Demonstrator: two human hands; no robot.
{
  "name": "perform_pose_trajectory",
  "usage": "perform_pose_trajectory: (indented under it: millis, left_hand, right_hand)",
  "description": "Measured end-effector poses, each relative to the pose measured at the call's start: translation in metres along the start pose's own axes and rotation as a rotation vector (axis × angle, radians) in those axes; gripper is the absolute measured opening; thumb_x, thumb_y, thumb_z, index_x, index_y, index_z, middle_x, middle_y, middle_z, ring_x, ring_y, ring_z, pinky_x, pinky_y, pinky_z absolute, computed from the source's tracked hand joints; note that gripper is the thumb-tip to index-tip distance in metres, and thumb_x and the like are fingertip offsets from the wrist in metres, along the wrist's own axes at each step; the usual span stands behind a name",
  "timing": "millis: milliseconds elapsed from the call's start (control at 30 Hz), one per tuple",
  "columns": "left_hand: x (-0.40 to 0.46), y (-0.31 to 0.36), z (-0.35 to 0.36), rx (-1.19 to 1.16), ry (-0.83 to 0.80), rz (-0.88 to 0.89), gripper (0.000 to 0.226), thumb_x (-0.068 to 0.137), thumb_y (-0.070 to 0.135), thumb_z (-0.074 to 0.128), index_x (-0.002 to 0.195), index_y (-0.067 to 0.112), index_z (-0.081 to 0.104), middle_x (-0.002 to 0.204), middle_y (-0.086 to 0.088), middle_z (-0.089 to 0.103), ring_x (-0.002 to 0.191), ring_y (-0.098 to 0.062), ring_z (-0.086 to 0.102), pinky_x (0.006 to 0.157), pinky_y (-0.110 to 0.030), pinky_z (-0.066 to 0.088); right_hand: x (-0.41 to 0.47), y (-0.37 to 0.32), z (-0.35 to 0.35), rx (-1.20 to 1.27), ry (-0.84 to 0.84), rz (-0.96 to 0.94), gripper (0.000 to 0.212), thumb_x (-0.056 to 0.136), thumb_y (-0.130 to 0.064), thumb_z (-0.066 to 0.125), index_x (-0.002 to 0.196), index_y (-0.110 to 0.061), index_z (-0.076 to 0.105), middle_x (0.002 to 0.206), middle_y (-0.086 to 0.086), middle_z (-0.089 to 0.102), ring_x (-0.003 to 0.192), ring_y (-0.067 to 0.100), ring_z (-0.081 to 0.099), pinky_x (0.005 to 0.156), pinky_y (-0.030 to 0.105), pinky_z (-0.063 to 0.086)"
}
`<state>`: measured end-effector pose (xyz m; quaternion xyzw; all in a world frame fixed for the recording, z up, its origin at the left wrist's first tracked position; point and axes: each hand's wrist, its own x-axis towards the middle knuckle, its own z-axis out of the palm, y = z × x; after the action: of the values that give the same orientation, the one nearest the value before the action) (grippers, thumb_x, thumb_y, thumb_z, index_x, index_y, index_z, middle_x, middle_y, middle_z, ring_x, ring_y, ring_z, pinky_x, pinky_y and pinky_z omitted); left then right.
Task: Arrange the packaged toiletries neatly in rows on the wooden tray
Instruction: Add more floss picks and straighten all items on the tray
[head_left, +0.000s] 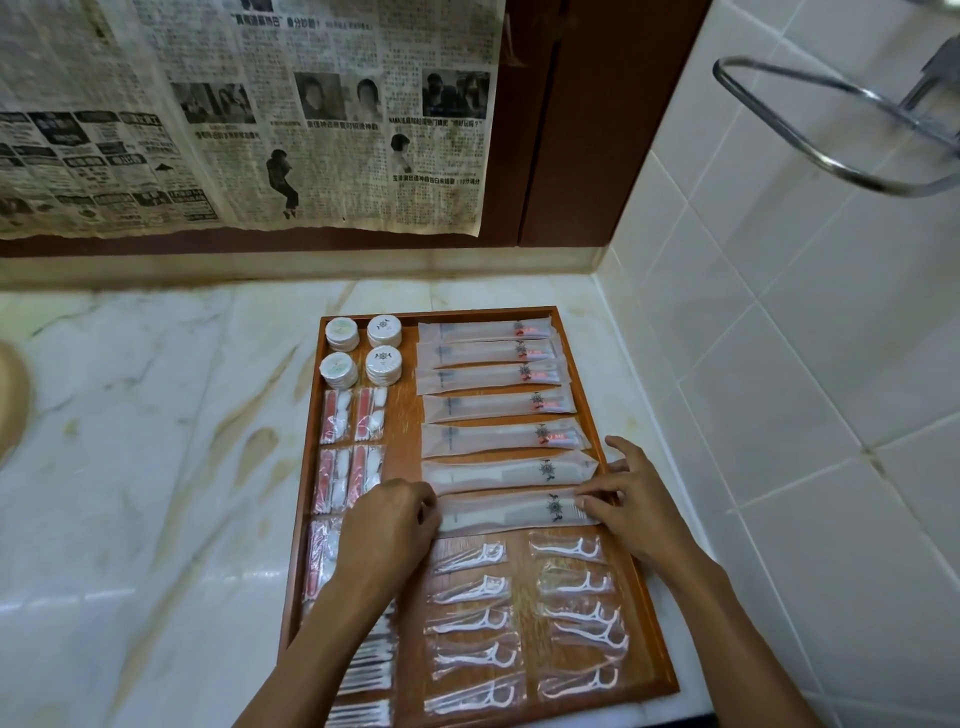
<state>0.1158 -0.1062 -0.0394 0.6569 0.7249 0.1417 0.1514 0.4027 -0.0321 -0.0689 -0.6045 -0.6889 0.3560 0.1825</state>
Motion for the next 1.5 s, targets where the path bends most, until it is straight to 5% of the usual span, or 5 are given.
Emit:
perform_pose_trajectory:
  millis: [200,467,833,1233,1500]
  left_hand:
    - [-0.009,0.001,-0.002,-0.034,0.077,0.032,0.018,0.089,0.030,0.063,0.101,0.021,0.073,0.089,0.002,0.071,0.079,-0.015,0.065,0.064,-0.025,0.050]
    - [-0.031,0.028,0.010,-0.096,0.037,0.175,0.011,0.084,0.025,0.067,0.091,0.023,0.075,0.079,0.003,0.069,0.079,-0.017,0.062,0.064,-0.028,0.048]
    - [-0.011,0.077,0.033,0.024,-0.007,0.363,0.024,0.094,0.034,0.056,0.093,0.021,0.076,0.089,-0.001,0.065,0.084,-0.018,0.059,0.059,-0.024,0.034]
    - [-0.019,0.081,0.034,-0.033,-0.009,0.321,0.021,0.093,0.032,0.059,0.095,0.022,0.076,0.089,0.001,0.066,0.084,-0.015,0.058,0.060,-0.021,0.032]
    - [-0.040,0.094,0.041,-0.048,-0.084,0.309,0.021,0.093,0.033,0.057,0.096,0.023,0.076,0.093,0.005,0.069,0.084,-0.010,0.061,0.065,-0.018,0.035]
  right_hand:
    - [-0.014,-0.005,-0.002,0.092,0.050,0.004,0.017,0.083,-0.032,0.074,0.098,-0.037,0.071,0.151,-0.011,0.032,0.106,-0.008,0.047,0.090,0.019,0.046]
    - [-0.059,0.004,0.001,0.068,0.081,0.008,0.021,0.082,-0.025,0.075,0.087,-0.045,0.070,0.149,-0.012,0.033,0.115,0.002,0.046,0.086,0.015,0.046]
    - [-0.061,0.010,0.005,-0.114,0.111,0.038,0.012,0.082,-0.030,0.075,0.093,-0.034,0.076,0.152,-0.002,0.032,0.125,0.016,0.043,0.098,0.043,0.049]
    - [-0.077,0.009,0.004,0.000,0.181,0.060,0.013,0.086,-0.031,0.071,0.096,-0.039,0.073,0.151,-0.004,0.035,0.132,0.014,0.041,0.101,0.029,0.037]
    - [-0.094,0.018,0.007,-0.125,0.090,0.054,0.010,0.082,-0.032,0.075,0.090,-0.038,0.075,0.152,-0.008,0.032,0.120,0.007,0.039,0.096,0.031,0.047]
